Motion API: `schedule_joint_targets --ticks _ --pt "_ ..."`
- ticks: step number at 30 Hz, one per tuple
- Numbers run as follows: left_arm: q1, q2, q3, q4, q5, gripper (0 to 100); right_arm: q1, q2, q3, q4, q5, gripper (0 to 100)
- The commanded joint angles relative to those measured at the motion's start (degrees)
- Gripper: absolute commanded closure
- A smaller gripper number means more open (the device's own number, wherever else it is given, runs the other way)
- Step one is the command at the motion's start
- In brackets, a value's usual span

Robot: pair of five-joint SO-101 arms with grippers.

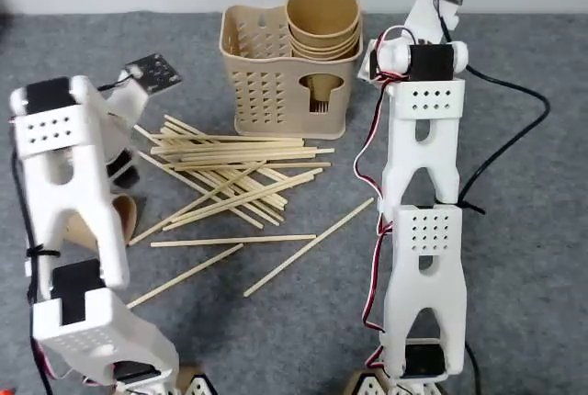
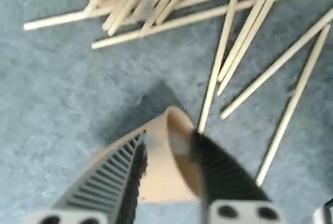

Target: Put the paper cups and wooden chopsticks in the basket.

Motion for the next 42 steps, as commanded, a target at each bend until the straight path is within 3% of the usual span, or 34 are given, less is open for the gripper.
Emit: schedule_joint_targets --ticks 1,5,12,14,17,19,24,29,35,39,42 --pt "-3.16 -1.58 -2.15 -0.79 -8.88 80 -0.48 -0.92 -2.29 2.15 -0.44 75.7" --pt "-4.4 -1.58 0.92 -5.19 -12.84 81 -0.48 -0.75 -2.2 2.15 -0.35 75.6" --pt "0.35 0.79 4.09 -6.42 -4.75 82 -1.01 -0.31 -2.2 1.71 -0.26 75.5" --pt "3.08 2.2 4.09 -6.33 0.53 82 -1.27 0.66 -2.2 1.71 -0.26 75.5" --pt "6.15 3.16 4.0 -2.81 8.53 87 -1.54 2.07 -2.2 1.63 -0.26 75.4" --pt "6.59 3.34 4.0 0.35 9.93 92 -1.36 2.77 -2.2 1.63 -0.26 75.4" --pt "5.1 3.52 -1.54 1.41 7.82 95 -1.19 3.82 -2.29 1.63 -0.26 75.4" --pt "1.85 3.25 -8.22 1.41 -0.53 95 -1.1 4.0 -2.2 1.54 -0.53 75.4" --pt "4.22 2.2 -25.1 1.41 -10.2 95 -0.66 6.2 -2.29 1.63 -0.53 75.4" --pt "2.11 2.02 -30.64 1.49 -10.55 95 -0.48 7.96 -2.29 1.63 -0.53 75.4" --pt "0.53 1.93 -32.13 1.58 -4.4 95 -0.48 8.4 -2.29 1.54 -0.53 75.3"
